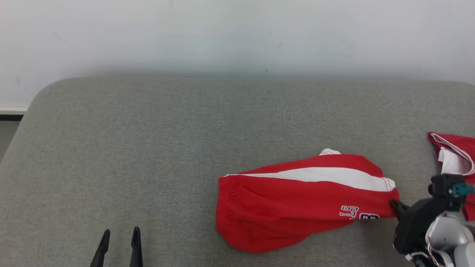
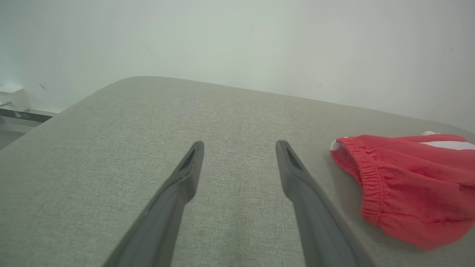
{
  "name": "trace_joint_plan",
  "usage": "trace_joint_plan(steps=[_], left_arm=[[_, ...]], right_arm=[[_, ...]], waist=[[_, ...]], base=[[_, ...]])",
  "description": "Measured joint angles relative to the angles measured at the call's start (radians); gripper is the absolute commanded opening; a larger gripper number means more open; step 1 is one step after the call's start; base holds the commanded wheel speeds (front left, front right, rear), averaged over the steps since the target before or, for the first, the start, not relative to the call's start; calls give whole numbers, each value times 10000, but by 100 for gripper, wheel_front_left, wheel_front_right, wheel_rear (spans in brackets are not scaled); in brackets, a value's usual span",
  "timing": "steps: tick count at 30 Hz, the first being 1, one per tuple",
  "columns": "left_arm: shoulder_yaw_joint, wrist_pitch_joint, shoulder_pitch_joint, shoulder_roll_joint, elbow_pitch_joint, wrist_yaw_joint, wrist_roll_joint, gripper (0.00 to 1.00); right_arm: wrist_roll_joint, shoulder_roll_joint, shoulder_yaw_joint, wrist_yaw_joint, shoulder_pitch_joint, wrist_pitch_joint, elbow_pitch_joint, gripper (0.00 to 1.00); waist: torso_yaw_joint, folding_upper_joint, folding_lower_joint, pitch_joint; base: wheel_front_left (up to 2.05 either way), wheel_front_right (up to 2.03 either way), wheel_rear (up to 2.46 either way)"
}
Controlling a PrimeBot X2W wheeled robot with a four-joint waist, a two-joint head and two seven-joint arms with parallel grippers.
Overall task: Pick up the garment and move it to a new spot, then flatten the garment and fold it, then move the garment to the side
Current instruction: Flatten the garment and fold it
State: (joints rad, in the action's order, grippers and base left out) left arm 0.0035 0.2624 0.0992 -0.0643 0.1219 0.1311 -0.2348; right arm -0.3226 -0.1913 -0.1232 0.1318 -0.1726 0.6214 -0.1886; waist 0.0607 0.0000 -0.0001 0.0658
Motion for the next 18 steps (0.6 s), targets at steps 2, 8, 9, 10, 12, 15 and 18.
trace_joint_plan(steps=[2, 8, 9, 10, 12, 15, 18], left_arm=[[2, 0, -4, 12, -4, 0, -2, 100], [-13, 0, -104, 10, -8, 0, 0, 100], [-10, 0, -128, 8, -2, 0, 0, 100], [-4, 0, -150, 8, 0, 0, 0, 100], [-10, 0, -165, 4, 12, 0, 2, 100], [-29, 0, -166, 0, 48, 0, 2, 100], [-54, 0, -166, -2, 79, 0, 2, 100]], right_arm=[[196, 46, -38, 0, 381, -109, 194, 0], [1018, 33, 38, 0, 952, -731, -127, 0], [1135, 35, 121, 0, 1020, -867, -270, 0], [1317, 48, 186, 0, 1073, -991, -397, 0], [1492, 71, 286, 0, 1104, -1229, -698, 0], [1657, 184, 299, 0, 1093, -1607, -1089, 100], [1772, 341, 138, 0, 1080, -2134, -1225, 100]], waist=[[-109, 0, 1, 32], [-331, 0, 1, 93], [-365, 0, 0, 93], [-393, 0, 0, 87], [-434, 0, 0, 60], [-455, 0, 0, 5], [-444, 0, 0, -62]], base=[[0, 0, 0], [0, 0, 0], [0, 0, 0], [0, 0, 0], [0, 0, 0], [0, 0, 0], [0, 0, 0]])
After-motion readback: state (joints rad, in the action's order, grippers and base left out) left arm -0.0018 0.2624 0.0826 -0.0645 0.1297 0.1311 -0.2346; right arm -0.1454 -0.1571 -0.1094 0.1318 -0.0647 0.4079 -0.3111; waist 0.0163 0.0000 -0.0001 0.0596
